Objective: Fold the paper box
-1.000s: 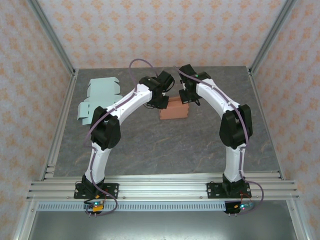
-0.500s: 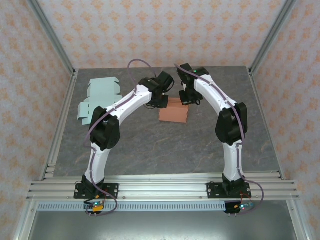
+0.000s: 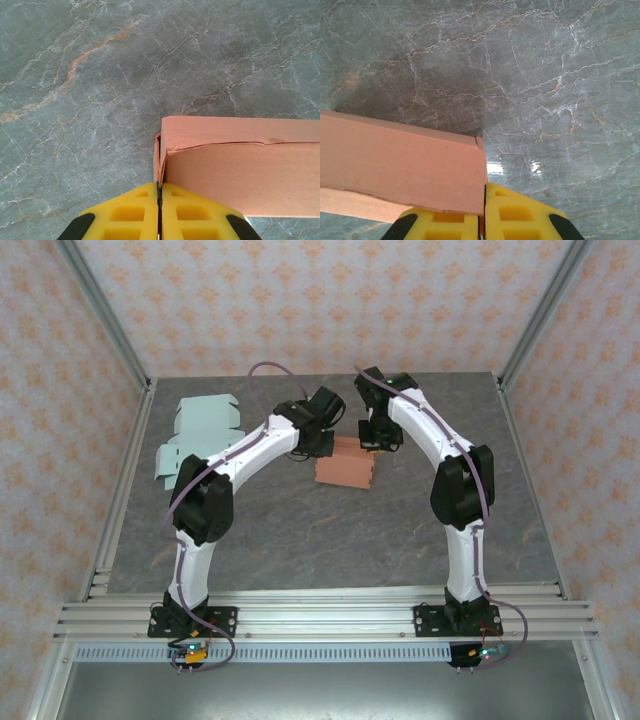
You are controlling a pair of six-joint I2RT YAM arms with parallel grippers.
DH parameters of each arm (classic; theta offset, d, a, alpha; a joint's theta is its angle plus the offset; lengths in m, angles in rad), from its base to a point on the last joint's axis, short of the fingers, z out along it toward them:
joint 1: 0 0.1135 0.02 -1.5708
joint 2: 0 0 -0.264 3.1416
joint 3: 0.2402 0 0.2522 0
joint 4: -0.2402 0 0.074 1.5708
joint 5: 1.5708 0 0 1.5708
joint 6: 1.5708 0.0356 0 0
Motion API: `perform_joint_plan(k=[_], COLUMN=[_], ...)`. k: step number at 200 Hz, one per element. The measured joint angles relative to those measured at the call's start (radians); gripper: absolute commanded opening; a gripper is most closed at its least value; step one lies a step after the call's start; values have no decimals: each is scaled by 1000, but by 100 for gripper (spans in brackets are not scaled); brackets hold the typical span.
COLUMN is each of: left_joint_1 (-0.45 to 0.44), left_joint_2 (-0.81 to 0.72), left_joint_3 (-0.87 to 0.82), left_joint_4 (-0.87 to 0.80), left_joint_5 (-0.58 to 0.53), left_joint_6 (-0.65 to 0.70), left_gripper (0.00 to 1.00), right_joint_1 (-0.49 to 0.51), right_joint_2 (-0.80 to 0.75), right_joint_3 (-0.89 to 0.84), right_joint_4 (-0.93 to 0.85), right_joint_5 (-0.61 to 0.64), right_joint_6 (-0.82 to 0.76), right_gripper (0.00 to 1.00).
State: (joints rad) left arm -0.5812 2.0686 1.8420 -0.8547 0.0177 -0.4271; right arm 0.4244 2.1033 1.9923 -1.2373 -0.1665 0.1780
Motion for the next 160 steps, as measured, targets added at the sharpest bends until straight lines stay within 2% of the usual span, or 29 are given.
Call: perform_joint_plan(k=[160], left_joint_1=[0], left_joint_2=[-22], left_joint_3=[-32], left_joint_4=[12], left_joint_5=[-9], left_joint_6=[-22], left_gripper=[6], right_joint_1=[-8], right_joint_2=[44], right_joint_3=[96], right_joint_4=[-51], right_joint_5=[-54], right_joint_6=[85], right_gripper=[10])
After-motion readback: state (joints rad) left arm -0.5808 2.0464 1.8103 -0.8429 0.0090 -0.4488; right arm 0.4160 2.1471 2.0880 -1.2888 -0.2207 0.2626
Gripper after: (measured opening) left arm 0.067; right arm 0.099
